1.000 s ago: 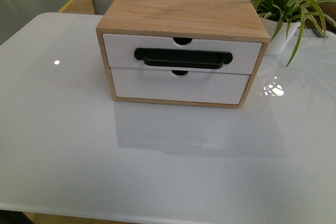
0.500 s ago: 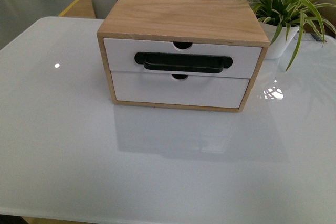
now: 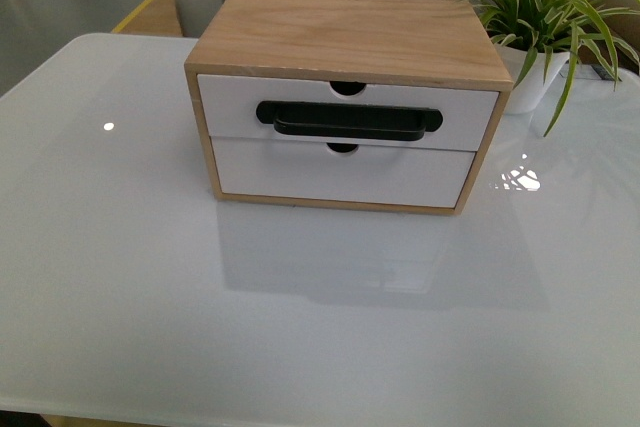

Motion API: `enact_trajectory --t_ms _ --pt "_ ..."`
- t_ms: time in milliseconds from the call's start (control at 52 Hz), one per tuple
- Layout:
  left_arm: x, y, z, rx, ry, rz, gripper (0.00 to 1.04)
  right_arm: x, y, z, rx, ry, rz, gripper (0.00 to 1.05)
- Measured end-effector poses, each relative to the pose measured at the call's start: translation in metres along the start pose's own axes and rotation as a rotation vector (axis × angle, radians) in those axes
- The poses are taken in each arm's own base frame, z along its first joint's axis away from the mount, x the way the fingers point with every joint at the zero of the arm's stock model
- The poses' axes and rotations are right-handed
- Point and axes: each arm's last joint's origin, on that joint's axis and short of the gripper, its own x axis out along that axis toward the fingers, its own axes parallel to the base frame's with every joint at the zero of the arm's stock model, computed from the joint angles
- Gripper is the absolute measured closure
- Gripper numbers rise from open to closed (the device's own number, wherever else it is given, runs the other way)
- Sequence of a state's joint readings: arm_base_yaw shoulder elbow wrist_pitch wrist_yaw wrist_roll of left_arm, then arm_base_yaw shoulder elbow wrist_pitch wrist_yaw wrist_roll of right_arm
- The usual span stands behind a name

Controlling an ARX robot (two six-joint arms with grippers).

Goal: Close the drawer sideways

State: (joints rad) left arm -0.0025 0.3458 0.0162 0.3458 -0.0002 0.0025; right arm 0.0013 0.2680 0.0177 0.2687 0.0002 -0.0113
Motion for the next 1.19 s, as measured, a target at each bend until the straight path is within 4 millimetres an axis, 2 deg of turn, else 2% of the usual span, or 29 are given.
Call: enact_trajectory --t_ms 308,423,615,923,1000,1192 --pt "-0.008 0.0 0.0 0.0 -0.001 0.0 1.03 -0.006 0.0 0.0 0.0 0.0 0.0 1.03" --pt "-0.011 0.0 0.0 0.0 0.0 0.0 1.03 -0.017 0.0 -0.003 0.0 0.008 0.0 1.03" --pt "-0.022 0.0 -0.003 0.0 0.011 0.0 1.03 -0.017 0.0 -0.003 0.0 0.006 0.0 1.03" --pt "-0.023 0.0 -0.003 0.0 0.004 0.0 1.03 -0.017 0.0 -0.003 0.0 0.005 0.0 1.03" --pt "-0.023 0.0 -0.003 -0.001 0.004 0.0 0.89 -0.017 0.0 -0.003 0.0 0.005 0.0 0.96" --pt "-0.023 0.0 -0.003 -0.001 0.005 0.0 0.42 -0.017 0.0 -0.003 0.0 0.005 0.0 0.49"
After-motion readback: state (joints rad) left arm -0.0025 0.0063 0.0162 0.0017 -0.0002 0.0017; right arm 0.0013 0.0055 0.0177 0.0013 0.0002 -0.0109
